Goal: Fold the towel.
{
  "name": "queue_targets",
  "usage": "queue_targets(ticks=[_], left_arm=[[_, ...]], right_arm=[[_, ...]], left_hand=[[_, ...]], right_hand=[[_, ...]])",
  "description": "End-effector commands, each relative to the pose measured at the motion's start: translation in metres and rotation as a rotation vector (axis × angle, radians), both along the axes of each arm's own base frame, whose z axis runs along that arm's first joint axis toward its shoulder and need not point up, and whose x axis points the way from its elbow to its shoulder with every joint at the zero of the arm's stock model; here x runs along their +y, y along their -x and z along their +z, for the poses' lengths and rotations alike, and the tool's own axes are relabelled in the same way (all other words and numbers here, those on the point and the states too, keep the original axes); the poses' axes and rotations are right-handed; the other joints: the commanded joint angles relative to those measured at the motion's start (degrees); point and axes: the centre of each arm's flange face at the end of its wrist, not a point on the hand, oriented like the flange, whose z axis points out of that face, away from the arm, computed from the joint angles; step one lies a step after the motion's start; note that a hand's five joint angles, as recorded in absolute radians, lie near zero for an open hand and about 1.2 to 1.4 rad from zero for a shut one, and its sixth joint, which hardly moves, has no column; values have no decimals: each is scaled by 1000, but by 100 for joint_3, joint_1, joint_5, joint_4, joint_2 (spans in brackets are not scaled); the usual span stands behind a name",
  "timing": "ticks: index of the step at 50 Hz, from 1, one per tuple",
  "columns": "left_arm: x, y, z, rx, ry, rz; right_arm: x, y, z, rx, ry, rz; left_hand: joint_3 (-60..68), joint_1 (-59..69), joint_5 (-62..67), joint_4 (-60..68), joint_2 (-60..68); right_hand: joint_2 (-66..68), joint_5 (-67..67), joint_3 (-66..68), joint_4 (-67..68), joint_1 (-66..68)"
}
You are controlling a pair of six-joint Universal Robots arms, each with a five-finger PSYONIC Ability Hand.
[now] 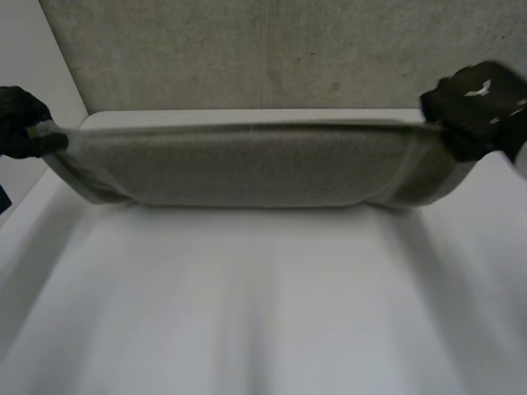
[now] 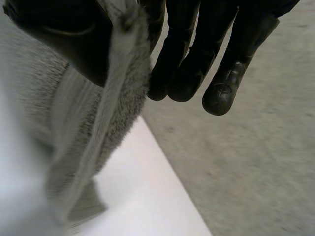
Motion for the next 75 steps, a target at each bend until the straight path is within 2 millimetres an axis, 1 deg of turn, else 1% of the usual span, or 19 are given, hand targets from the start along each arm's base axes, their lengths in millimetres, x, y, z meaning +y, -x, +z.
queue_targets(ticks=[1,5,9,10,12,15,16,18,21,23,28,37,50,68,70,72,73,74,75], left_arm=[[16,-5,9,84,-3,-14],[19,-2,3,81,-19,-31],[18,1,-5,84,-43,-42],[18,1,-5,84,-43,-42],[10,4,-20,87,-63,-56],[-1,9,-32,82,-55,-76],[-1,9,-32,82,-55,-76],[-7,11,-34,72,-39,-85],[-19,16,-44,50,-42,-102],[-31,19,-55,24,-53,-114],[-44,30,-72,-26,-83,-136],[-64,38,-96,-127,-90,-141],[-80,45,-111,-178,-96,-119],[-78,59,-117,-199,-123,-136],[-78,59,-117,-199,-123,-136],[-78,60,-118,-199,-125,-138],[-78,60,-118,-199,-125,-138],[-78,60,-118,-199,-125,-138],[-78,60,-118,-199,-125,-138]], right_arm=[[-8,36,25,-3,-14,-111],[-7,35,20,1,-64,-92],[-17,33,-8,1,-166,-65],[-17,33,-8,1,-166,-65],[-29,33,-32,6,-243,-70],[-35,29,-48,12,-293,-59],[-35,29,-48,12,-293,-59],[-42,20,-71,22,-352,-37],[-47,18,-83,28,-381,-33],[-57,17,-100,36,-421,-35],[-73,17,-117,47,-445,-56],[-102,17,-126,39,-408,-81],[-125,12,-139,51,-346,-116],[-139,3,-158,66,-321,-102],[-140,3,-159,66,-321,-104],[-142,4,-160,68,-320,-117],[-142,4,-160,68,-320,-117],[-143,5,-161,70,-320,-128],[-143,5,-161,70,-320,-128]], left_hand=[[69,313,179,23,46],[69,313,179,23,46],[69,313,179,23,46],[69,313,179,23,46],[69,313,179,23,46],[69,313,179,23,46],[69,313,179,23,46],[69,313,179,23,46],[69,313,179,23,46],[69,313,179,23,46],[69,313,179,23,46],[69,313,179,23,46],[69,313,179,23,46],[-62,181,47,-109,-86],[-282,-38,-172,-328,-305],[-2086,-1843,-1977,-2133,-2110],[-2098,-1855,-1989,-2145,-2121],[-3697,-3453,-3588,-3744,-3720],[-3713,-3469,-3604,-3760,-3736]], right_hand=[[376,277,293,345,379],[376,277,293,345,379],[376,277,293,345,379],[376,277,293,345,379],[376,277,293,345,379],[376,277,293,345,379],[376,277,293,345,379],[376,277,293,345,379],[376,277,293,345,379],[376,277,293,345,379],[376,277,293,345,379],[376,277,293,345,379],[376,277,293,345,379],[376,277,293,345,379],[376,277,293,345,379],[-284,-384,-367,-315,-281],[-291,-390,-374,-322,-287],[-2372,-2472,-2456,-2403,-2369],[-2393,-2493,-2476,-2424,-2390]])
